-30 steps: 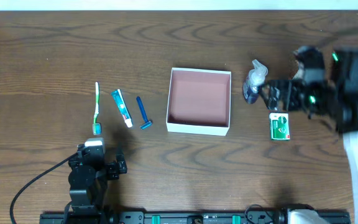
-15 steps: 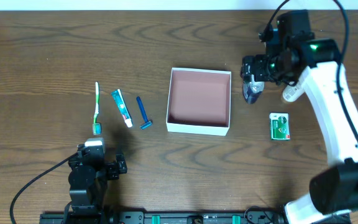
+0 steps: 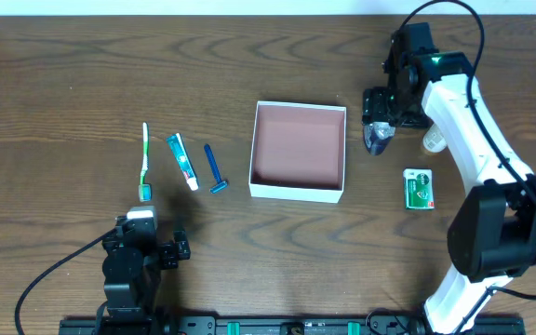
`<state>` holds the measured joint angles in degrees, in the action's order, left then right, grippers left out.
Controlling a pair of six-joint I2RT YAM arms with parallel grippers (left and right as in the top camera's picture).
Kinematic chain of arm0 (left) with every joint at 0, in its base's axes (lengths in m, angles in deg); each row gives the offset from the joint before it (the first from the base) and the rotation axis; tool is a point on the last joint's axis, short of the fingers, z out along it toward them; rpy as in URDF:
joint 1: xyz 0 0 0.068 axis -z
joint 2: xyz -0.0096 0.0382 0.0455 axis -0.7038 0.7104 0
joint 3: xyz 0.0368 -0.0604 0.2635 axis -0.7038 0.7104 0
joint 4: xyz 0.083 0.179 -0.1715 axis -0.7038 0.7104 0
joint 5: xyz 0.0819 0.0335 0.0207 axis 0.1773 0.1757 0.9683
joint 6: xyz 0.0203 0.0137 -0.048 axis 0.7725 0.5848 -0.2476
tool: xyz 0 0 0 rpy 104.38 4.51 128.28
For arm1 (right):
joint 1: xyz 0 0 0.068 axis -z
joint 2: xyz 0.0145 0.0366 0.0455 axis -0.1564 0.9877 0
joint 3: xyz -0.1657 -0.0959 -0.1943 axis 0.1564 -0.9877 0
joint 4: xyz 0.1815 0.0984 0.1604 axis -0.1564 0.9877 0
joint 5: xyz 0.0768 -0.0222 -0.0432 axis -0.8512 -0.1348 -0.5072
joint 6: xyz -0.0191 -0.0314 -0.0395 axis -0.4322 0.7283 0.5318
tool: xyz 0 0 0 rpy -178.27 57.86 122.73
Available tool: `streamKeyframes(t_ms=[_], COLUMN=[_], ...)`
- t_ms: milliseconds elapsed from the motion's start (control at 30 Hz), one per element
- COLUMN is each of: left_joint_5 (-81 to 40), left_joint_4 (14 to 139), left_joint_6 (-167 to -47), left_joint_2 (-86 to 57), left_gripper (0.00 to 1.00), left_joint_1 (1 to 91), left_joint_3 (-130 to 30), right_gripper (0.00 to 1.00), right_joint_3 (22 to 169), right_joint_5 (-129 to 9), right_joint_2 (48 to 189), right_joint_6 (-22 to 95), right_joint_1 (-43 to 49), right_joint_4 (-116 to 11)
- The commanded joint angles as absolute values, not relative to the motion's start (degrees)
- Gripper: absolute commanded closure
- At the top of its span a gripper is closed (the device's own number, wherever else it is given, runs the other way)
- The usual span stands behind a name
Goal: Pack container
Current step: 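Reach the right gripper to the clear blue-liquid bottle and grasp it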
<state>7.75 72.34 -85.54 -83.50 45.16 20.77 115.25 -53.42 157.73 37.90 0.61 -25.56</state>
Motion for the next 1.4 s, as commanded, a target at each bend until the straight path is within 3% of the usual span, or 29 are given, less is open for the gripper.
streamKeyframes(t_ms=[0,133,333,600,1067,1367], left_joint_5=[7.8,7.8,7.8,7.8,7.8,7.8], left_joint_4=[72.4,72.4,72.4,72.4,72.4,72.4], left_joint_6=[-85.6,-85.6,-85.6,-85.6,-85.6,-85.6], left_joint_2=[-83.6,-83.6,-83.6,-83.6,-83.6,-83.6], left_gripper=[0.02,0.02,0.02,0.02,0.02,0.02], left_joint_1=[44.9,44.9,44.9,44.9,44.9,44.9], left_joint_3=[21.6,21.6,21.6,21.6,21.6,21.6], right_gripper=[0.28,0.43,0.43,0.53,0.48,0.67], right_joint_3=[116.3,116.2,115.6,115.6,114.4,113.4], right_joint_5=[-51.9,-51.8,-50.9,-47.1,-45.7,-45.7], right_joint_2=[158.2,158.3,158.4,158.4,158.4,158.3], right_joint_6=[36.3,36.3,36.3,36.4,37.3,36.9], right_joint_1=[0.5,0.5,0.5,0.3,-0.2,-0.4], right_joint_4=[-26.3,-26.8,-26.8,-26.4,-26.7,-27.6])
